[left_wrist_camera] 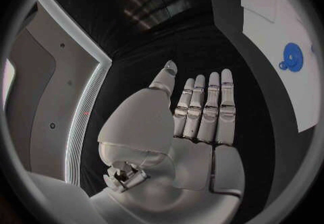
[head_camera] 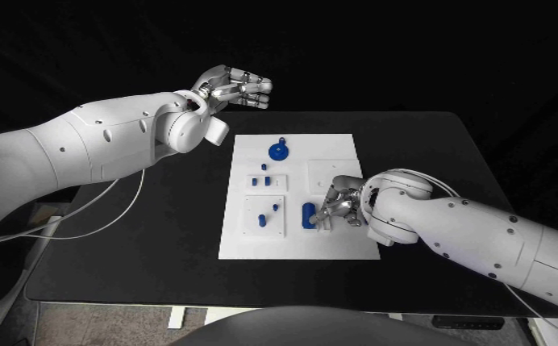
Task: Assemble the parts on the task board
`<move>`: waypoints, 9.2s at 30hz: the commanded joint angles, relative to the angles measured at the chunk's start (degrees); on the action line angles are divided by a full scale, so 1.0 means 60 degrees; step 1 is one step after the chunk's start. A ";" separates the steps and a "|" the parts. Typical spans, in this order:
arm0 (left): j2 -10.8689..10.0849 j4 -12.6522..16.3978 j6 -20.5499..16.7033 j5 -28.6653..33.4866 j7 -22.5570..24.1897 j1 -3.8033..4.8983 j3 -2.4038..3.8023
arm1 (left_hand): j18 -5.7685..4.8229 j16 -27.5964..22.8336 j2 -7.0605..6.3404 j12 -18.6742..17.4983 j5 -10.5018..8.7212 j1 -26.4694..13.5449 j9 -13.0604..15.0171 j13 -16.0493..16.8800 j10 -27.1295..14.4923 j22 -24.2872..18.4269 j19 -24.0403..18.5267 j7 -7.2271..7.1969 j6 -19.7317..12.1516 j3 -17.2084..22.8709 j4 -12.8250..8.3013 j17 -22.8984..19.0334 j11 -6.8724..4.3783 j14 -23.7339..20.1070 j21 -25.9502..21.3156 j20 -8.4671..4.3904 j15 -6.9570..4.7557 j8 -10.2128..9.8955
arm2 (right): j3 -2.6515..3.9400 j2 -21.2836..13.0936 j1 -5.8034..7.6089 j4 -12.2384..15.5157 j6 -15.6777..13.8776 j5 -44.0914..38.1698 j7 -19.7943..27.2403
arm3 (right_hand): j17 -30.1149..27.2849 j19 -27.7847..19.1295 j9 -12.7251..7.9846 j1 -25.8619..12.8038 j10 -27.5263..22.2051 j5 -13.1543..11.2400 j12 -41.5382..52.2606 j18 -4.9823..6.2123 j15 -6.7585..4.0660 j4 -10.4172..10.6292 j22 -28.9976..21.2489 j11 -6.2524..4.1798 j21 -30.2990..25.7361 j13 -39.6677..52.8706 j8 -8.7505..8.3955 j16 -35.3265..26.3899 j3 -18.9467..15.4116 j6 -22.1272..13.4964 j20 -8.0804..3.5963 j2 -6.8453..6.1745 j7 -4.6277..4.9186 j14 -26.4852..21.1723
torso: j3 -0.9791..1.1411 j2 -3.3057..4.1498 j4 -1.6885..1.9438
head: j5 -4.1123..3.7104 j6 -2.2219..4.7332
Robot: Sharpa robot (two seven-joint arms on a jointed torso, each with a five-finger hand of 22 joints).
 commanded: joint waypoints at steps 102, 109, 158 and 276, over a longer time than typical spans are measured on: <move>-0.0071 0.0014 0.0044 -0.0023 0.0278 0.0003 0.0002 | -0.0168 -0.0037 0.0045 -0.0028 0.0059 -0.0026 0.0005 0.0005 0.0101 0.0005 -0.0084 0.0048 0.0020 -0.0121 0.0057 0.0001 0.0037 0.0145 -0.0045 -0.0038 0.0002 0.0018 | 0.1064 -0.1459 -0.0536 -0.0844 0.1349 -0.0021 -0.0556 | -0.0093 0.0454 0.0008 -0.0296 -0.0083 -0.1435 -0.0032 -0.0060 0.0110 0.1451 0.0753 0.0210 -0.0215 -0.0068 -0.0015 -0.0142 0.0371 -0.1141 0.0132 -0.0795 0.0351 -0.0038 | -0.0009 -0.0014 -0.0027 | -0.0158 -0.0038; -0.0073 0.0013 0.0064 -0.0023 0.0259 0.0003 0.0002 | -0.0168 -0.0037 0.0045 -0.0028 0.0059 -0.0026 0.0005 0.0005 0.0101 0.0005 -0.0084 0.0048 0.0020 -0.0121 0.0057 0.0001 0.0037 0.0145 -0.0045 -0.0038 0.0002 0.0018 | 0.0982 -0.1336 -0.0571 -0.0934 0.1347 -0.0029 -0.0541 | -0.0095 0.0455 0.0027 -0.0176 -0.0081 -0.1374 -0.0016 -0.0055 0.0112 0.1004 0.0755 0.0207 -0.0208 -0.0072 -0.0016 -0.0131 0.0341 -0.1090 0.0140 -0.0531 0.0348 -0.0035 | -0.0001 -0.0013 -0.0030 | -0.0166 -0.0051; -0.0121 0.0033 0.0093 -0.0023 0.0213 0.0003 0.0001 | -0.0169 -0.0037 0.0072 -0.0029 0.0075 -0.0037 0.0006 0.0004 0.0092 0.0006 -0.0084 0.0057 0.0007 -0.0128 0.0071 0.0001 0.0044 0.0146 -0.0043 -0.0039 0.0001 0.0020 | 0.0881 -0.1313 -0.0622 -0.1459 0.0184 0.0175 0.0156 | -0.0274 0.0441 0.0422 -0.0024 -0.0011 -0.0046 -0.0099 -0.0192 0.0026 -0.1344 0.0731 0.0018 -0.0294 -0.0182 -0.0012 -0.0208 0.1636 -0.0159 0.0054 0.0675 0.0020 -0.0032 | -0.0002 -0.0024 -0.0038 | -0.0171 -0.0067; 0.0159 -0.0091 0.0352 0.0560 -0.0085 0.0005 -0.0009 | -0.0176 -0.0039 0.0063 -0.0025 -0.0059 -0.0095 0.0006 0.0006 0.0035 -0.0001 -0.0128 0.0073 -0.0043 -0.0180 0.0194 0.0003 0.0070 0.0118 -0.0055 -0.0021 0.0017 0.0021 | 0.0334 -0.0065 -0.0549 -0.0665 -0.0255 0.0908 -0.0102 | -0.0327 0.0459 0.0483 -0.0360 -0.0016 -0.0228 -0.0172 -0.0203 -0.0013 -0.0470 0.0727 -0.0017 -0.0315 -0.0155 -0.0020 -0.0236 0.0664 -0.0106 0.0012 0.0644 -0.0023 -0.0045 | 0.0003 -0.0016 -0.0039 | 0.0049 -0.0122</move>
